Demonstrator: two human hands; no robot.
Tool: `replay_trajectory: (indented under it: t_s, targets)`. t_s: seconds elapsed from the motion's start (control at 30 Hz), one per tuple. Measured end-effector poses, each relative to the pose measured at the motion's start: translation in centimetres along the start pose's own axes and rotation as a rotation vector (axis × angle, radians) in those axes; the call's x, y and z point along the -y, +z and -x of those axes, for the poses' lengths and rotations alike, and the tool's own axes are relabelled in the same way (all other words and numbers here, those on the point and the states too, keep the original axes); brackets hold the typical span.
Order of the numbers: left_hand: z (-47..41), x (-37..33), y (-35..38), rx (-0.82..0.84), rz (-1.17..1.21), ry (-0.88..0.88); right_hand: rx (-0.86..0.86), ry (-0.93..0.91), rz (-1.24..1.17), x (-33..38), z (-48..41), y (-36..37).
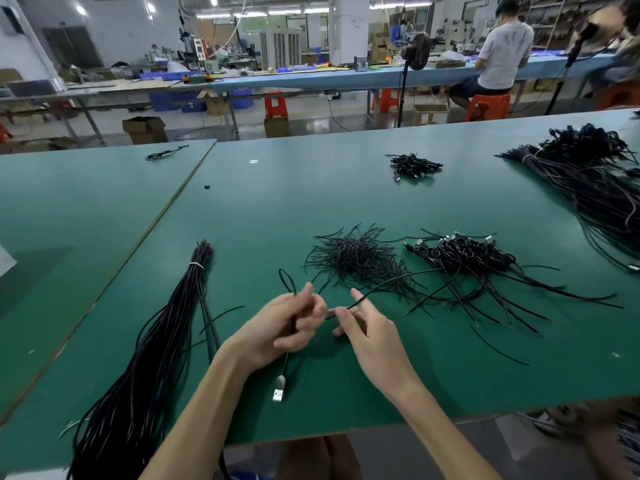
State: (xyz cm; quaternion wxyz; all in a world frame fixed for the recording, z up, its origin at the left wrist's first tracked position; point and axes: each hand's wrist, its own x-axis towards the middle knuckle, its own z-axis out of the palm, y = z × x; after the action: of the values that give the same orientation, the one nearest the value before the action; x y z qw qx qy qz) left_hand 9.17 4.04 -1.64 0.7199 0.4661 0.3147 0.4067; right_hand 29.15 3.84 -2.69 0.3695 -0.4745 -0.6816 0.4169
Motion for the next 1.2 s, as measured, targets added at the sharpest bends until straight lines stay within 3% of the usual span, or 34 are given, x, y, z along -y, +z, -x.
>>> replay_trajectory:
  t_s: [0.07,0.13,0.3,0.47,0.6,0.7,0.83,1.07,1.2]
  targets:
    - [0.1,0.2,0.6,0.056,-0.133,-0.019,0.003,-0.018,0.054,-0.1,0.0,0.1]
    - [0.2,0.3,0.9,0.078,-0.114,-0.013,-0.005,-0.021,0.075,-0.1,0.1,0.0]
    - [-0.4,0.0,0.9,-0.105,0.237,0.204,0.015,-0.044,0.001,-0.2,0.3,-0.1]
    - [-0.7,-0.2,0.4,-0.193,0.546,0.335,0.150,-0.160,0.156,-0.4,0.4,0.1]
    - [-0.9,0.2,0.7,-0.194,0.444,0.283,0.255,-0.085,-0.097,-0.2,0.4,-0.3]
    - [-1.0,0.7,0.9,-0.191,0.320,0.236,0.273,-0.108,-0.026,-0.1,0.5,-0.2]
    - [-1.1,0.8,1.0,-0.162,0.123,0.205,0.110,-0.137,-0.132,0.0,0.5,-0.3]
    - [-1.1,0.6,0.6,-0.490,0.023,0.274,-0.314,-0.022,-0.435,-0.6,0.3,-1.2]
    - [-0.3,-0.3,0.8,-0.327,0.343,0.289,-0.365,-0.077,-0.393,-0.6,0.4,-1.2]
